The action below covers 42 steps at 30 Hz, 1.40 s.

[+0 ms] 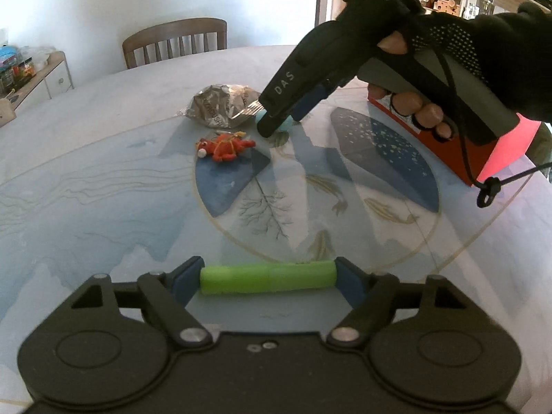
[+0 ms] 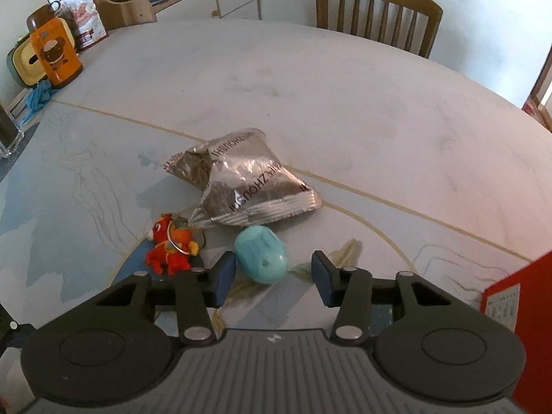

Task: Organize objects
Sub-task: 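Grasp the green tube with the left tool while the right tool grasps the blue egg, then lift the green tube with the left tool while the right tool lifts the blue egg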

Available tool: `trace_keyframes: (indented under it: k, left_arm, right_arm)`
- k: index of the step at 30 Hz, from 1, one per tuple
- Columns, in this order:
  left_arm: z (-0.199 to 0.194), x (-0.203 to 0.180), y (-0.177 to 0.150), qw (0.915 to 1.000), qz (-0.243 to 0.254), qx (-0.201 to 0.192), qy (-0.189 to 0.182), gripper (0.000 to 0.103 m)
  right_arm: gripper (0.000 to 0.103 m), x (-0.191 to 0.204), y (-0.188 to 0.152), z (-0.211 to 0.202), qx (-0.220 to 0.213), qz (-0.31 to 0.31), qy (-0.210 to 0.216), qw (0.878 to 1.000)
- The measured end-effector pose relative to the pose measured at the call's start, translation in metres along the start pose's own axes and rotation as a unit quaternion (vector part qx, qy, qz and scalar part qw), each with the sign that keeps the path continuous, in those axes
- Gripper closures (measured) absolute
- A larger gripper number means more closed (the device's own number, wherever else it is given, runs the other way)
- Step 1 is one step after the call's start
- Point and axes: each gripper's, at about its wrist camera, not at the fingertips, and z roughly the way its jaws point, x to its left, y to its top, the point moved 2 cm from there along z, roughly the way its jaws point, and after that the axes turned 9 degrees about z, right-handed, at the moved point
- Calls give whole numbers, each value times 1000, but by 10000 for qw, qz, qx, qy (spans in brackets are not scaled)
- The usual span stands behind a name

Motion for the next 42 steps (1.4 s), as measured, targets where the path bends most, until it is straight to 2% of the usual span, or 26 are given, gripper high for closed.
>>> trace_keyframes:
  k: [3,5,15,27,42]
  left_arm:
    - [0,1,0,10000,-52,1,3,23]
    - [-1,2,0,10000,-87,-2,-6,23]
    - [-6,7,1,9993,-373,-11,-67,23]
    - [-28,-4,38,9986,-369,-346,-162,23]
    - [-53,-35,100,9957,-458,-751,-291,23]
  right_arm:
    - [70,2,2,2,-2,-23,27,10000]
    - [72,3,2,2,-17,-28,49,10000]
    - [72,2,-11,-16,-9,279,19,9996]
    - [72,-10,-32,-92,-286,580,101,9979]
    - [72,-55,-51,-179,-707,912,139,9932]
